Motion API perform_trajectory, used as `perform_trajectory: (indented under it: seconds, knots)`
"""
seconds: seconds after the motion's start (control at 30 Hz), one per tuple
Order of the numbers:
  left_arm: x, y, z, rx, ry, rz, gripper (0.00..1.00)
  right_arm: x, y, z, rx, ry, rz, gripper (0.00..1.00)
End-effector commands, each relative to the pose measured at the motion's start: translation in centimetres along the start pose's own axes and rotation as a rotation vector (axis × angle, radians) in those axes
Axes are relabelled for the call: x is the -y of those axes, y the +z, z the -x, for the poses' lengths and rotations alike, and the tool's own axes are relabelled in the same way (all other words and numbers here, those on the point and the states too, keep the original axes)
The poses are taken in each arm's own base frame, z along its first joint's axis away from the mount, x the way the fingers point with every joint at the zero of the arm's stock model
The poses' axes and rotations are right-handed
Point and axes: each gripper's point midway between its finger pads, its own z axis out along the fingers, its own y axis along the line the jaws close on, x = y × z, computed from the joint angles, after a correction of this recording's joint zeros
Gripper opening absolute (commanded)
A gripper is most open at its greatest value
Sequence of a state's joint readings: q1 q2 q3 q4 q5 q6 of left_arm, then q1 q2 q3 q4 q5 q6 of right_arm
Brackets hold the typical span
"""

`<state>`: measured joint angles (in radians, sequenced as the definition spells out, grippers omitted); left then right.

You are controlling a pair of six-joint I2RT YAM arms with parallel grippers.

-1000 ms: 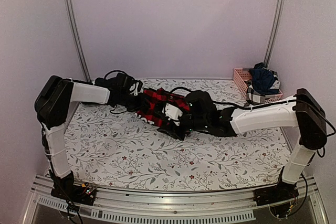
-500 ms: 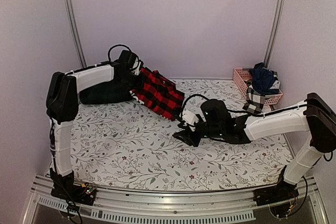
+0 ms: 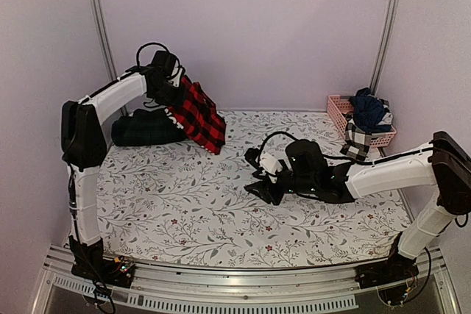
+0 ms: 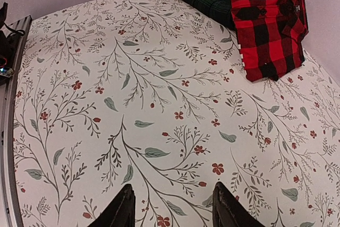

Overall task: Fold and stack the mixed laundry pile
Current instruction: Place the square-folded T-shirt at the corner of the board.

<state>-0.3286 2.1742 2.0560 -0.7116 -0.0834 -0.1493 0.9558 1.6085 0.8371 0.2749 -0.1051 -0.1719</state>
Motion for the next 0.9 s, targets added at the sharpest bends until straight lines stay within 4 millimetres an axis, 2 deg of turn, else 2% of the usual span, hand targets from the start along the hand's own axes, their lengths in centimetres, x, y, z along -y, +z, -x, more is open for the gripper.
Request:
perform_trajectory:
  seconds: [0.0,0.4,0.67,0.87]
  knots:
    - [-2.2,-0.9,1.7,0.020,0.029,0.051,0.00,0.6,-0.7,0.8,0.035,0.018,-0.029,0.48]
    - [-4.5,-3.2,3.5,0.060,0.044,0.075,0.00,0.7,-0.4,0.2,0.021,0.013,-0.028,0.48]
    - [-6.0,-4.3,5.6,0.104,0.041,0.055,0.00,0.8,0.1,0.5,0.022,0.013,-0.029,0.48]
    - [-7.1,-5.2,6.0,0.113,0.037,0.056,0.00,0.8,0.4,0.4,0.017,0.013,-0.026,0.48]
